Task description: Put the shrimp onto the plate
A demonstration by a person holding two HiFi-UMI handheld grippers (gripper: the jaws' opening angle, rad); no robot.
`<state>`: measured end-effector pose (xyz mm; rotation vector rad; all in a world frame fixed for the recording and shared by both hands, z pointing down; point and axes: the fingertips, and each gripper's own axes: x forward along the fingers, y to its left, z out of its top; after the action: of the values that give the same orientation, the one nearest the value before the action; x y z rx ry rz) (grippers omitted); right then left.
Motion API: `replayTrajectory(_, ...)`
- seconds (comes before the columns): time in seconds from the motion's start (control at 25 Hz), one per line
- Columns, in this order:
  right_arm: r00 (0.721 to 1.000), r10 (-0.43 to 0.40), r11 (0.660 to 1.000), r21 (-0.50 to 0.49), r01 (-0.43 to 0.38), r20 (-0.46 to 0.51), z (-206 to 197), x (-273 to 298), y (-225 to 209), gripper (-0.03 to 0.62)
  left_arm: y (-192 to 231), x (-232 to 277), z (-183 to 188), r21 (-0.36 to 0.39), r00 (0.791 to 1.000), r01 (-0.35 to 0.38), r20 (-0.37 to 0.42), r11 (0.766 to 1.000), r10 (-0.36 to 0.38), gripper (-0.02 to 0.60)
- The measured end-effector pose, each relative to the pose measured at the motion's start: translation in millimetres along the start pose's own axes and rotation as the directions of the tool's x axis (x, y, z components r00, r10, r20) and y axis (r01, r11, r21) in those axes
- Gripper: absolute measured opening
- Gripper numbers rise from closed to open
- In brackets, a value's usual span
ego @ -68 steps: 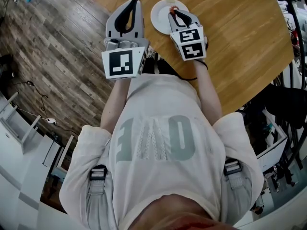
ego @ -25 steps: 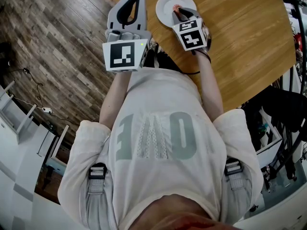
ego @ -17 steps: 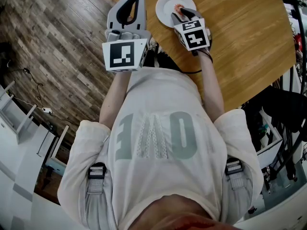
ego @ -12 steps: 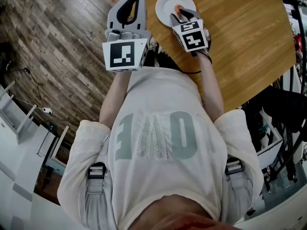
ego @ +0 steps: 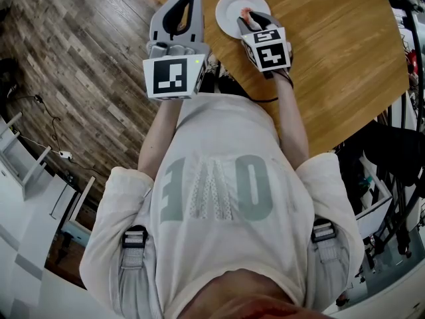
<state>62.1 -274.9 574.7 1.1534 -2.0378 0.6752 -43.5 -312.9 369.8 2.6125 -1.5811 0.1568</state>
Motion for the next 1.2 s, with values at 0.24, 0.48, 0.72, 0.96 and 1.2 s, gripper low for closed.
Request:
replayTrajectory(0.24,0.995,-0.037,0.997,0.072,0.03,0.092,20.7,-16.3,-4.4,0.1,-4.5,-6.3,8.0,0.011,0.999,0.016,0.033,1.0,-0.016,0.009)
replayTrajectory(0.48,0.963,-0.059,0.998,0.047,0.048,0.262,52.2,-45.6,-4.6,0.034,-10.8,-12.3,18.4,0.024,0.998,0.023,0.064,0.999,-0.025,0.009)
replayTrajectory(0.72,0.88,-0.137,0.987,-0.006,0.158,0.455,88.4,-97.8,1.6,0.02,-18.7,-19.1,31.0,0.042,0.993,0.04,0.105,0.998,-0.045,0.009)
replayTrajectory(0.96,0.763,-0.158,0.978,-0.005,0.207,0.626,122.0,-161.4,21.4,0.02,-29.7,-28.2,42.6,0.019,0.988,0.066,0.142,0.998,-0.068,0.009)
replayTrajectory(1.2,0.622,-0.179,0.969,0.025,0.247,0.762,134.7,-222.3,39.4,0.02,-43.9,-42.0,50.2,0.021,0.98,0.102,0.167,0.995,-0.104,0.009)
